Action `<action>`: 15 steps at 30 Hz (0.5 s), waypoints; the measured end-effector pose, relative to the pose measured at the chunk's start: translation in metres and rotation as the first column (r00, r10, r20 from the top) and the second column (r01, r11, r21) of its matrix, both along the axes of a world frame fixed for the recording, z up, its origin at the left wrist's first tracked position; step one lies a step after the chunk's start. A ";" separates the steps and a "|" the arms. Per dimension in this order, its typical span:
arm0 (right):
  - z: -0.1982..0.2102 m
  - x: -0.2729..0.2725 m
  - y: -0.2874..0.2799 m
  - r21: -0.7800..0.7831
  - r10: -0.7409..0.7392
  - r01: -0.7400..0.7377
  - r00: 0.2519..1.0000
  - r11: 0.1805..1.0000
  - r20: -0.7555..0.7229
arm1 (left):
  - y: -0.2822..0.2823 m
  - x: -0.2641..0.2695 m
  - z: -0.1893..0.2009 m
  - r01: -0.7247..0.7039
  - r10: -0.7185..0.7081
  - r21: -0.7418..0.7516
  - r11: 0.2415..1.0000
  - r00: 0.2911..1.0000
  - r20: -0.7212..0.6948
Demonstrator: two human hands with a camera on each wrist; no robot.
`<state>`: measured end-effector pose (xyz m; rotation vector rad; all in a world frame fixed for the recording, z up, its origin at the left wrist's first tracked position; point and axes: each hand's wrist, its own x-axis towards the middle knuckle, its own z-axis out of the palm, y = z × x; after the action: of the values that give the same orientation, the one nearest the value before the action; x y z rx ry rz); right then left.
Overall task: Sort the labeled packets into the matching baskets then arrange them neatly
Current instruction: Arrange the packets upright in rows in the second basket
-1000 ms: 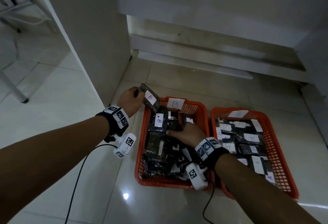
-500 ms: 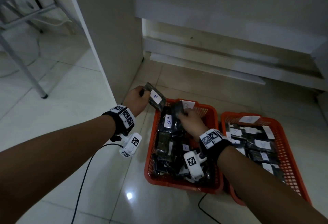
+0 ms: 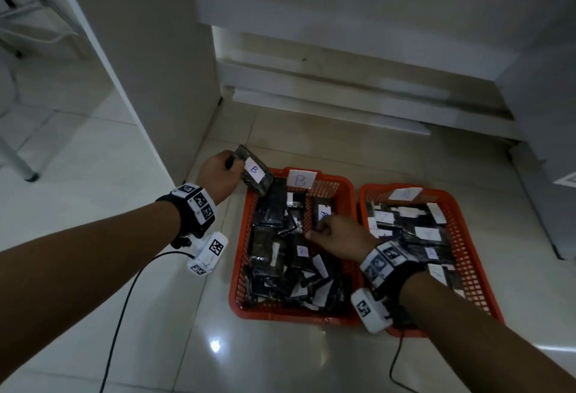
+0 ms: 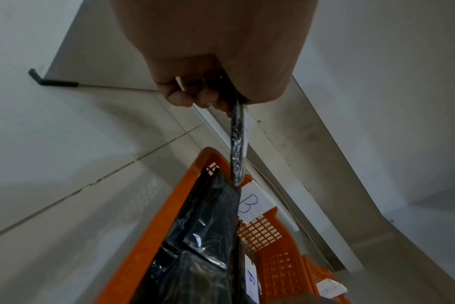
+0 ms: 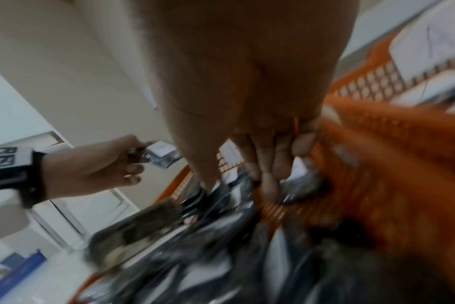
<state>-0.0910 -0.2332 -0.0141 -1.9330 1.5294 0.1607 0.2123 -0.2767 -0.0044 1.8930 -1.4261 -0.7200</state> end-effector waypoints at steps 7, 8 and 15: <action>-0.028 0.030 0.016 0.101 -0.163 0.150 0.976 0.984 0.143 | 0.003 -0.011 0.004 0.037 -0.037 -0.016 0.999 0.999 0.015; -0.028 0.030 0.016 0.108 -0.219 0.202 0.959 0.973 0.179 | 0.005 -0.009 0.003 0.042 -0.042 -0.017 0.999 0.999 0.001; -0.007 0.027 -0.008 0.160 -0.464 0.440 0.783 0.884 0.413 | 0.004 0.011 0.006 -0.001 0.000 -0.013 1.000 0.996 -0.085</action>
<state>-0.0643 -0.2408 -0.0209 -1.3731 1.5933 -0.4197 0.2233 -0.2725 0.0017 1.8309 -1.3747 -0.7798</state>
